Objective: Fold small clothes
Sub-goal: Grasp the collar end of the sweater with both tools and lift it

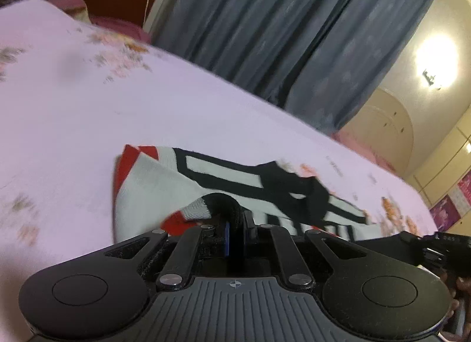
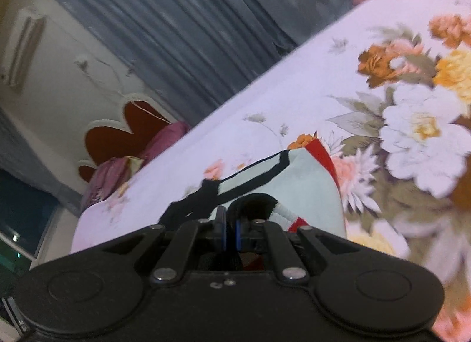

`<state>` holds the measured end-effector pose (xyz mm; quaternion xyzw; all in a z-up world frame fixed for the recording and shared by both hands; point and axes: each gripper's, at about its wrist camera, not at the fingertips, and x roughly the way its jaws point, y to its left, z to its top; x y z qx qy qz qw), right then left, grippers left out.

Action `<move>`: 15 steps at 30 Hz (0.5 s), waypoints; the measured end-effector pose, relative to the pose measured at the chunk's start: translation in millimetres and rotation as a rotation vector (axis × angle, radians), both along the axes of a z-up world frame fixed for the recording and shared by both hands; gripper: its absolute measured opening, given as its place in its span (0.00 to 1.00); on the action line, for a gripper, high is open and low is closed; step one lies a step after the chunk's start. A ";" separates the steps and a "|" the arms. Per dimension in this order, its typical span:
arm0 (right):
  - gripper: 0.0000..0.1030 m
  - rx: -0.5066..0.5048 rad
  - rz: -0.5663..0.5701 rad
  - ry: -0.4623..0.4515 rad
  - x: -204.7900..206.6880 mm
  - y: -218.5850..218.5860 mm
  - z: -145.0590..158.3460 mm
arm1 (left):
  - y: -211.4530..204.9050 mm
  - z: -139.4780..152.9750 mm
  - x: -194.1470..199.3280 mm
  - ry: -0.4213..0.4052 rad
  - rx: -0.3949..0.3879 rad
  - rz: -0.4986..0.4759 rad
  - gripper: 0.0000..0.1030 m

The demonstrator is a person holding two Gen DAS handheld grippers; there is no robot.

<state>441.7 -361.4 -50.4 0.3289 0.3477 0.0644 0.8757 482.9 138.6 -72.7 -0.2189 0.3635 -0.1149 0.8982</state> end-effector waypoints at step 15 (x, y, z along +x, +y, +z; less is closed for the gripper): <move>0.49 -0.282 0.061 -0.062 0.8 13.0 -11.7 | -9.1 -8.5 23.4 -0.084 0.194 -0.101 0.78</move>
